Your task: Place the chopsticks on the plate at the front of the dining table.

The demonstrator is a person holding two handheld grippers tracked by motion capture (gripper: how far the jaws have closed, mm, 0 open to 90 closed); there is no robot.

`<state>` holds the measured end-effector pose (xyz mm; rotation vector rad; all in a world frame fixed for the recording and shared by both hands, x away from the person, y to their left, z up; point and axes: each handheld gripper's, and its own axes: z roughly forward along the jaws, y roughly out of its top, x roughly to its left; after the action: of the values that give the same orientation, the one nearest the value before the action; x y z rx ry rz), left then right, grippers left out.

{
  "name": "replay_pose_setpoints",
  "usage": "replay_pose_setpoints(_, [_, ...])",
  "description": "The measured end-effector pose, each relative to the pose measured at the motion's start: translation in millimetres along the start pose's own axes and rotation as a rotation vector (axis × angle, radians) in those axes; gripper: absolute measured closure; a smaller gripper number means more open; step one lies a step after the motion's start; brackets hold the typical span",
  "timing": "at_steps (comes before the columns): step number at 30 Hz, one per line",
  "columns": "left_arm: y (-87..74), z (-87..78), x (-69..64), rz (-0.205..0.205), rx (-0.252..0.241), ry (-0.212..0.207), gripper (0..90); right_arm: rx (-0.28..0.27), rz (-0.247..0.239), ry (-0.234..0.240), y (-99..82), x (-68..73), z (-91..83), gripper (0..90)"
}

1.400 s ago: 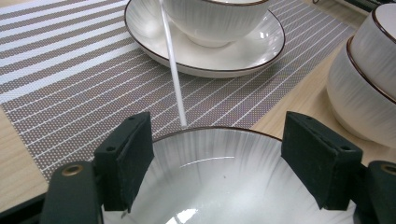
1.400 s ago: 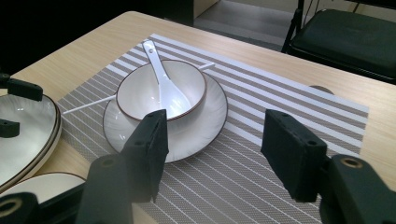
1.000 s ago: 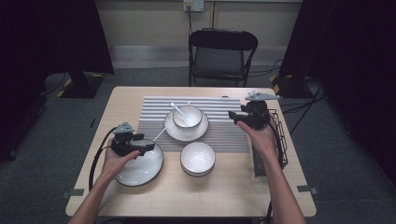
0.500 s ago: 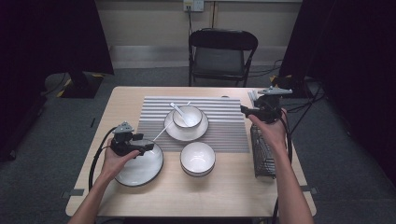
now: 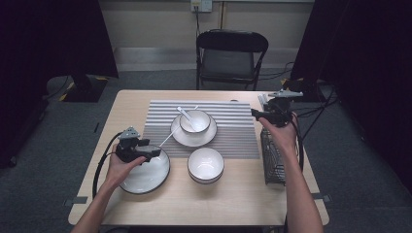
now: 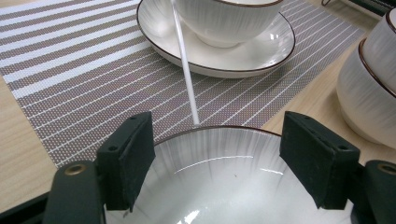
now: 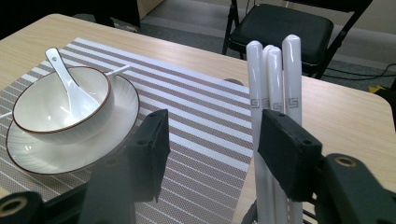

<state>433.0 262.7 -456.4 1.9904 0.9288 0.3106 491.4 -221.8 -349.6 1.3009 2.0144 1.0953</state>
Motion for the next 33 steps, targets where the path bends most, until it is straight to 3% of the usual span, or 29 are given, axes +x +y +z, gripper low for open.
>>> replay_pose_setpoints(11, [-0.1, -0.2, 1.1, -0.001, 0.002, 0.001, 26.2, -0.018, 0.008, -0.015, -0.2, -1.8, -0.1, 43.4])
replay_pose_setpoints(17, [0.5, -0.5, 0.9, 0.007, 0.004, 0.002, 26.1, 0.004, 0.002, -0.025, -1.1, -1.8, 3.4, 43.4])
replay_pose_setpoints(20, [0.5, -0.5, 0.3, -0.001, -0.002, 0.002, 26.2, -0.001, 0.014, -0.026, -1.5, -2.8, 2.2, 47.4])
replay_pose_setpoints(25, [0.9, 0.3, 0.3, 0.004, 0.002, 0.001, 26.2, 0.007, 0.025, 0.019, -4.6, -4.8, -0.6, 53.0])
replay_pose_setpoints(27, [1.4, 0.1, -0.8, 0.004, -0.001, 0.001, 26.2, 0.018, 0.003, 0.007, -5.0, -3.1, 0.1, 55.4])
replay_pose_setpoints(33, [1.3, 0.3, -0.8, 0.002, 0.003, 0.0, 26.2, 0.001, 0.003, 0.025, -6.8, -1.7, -5.5, 63.1])
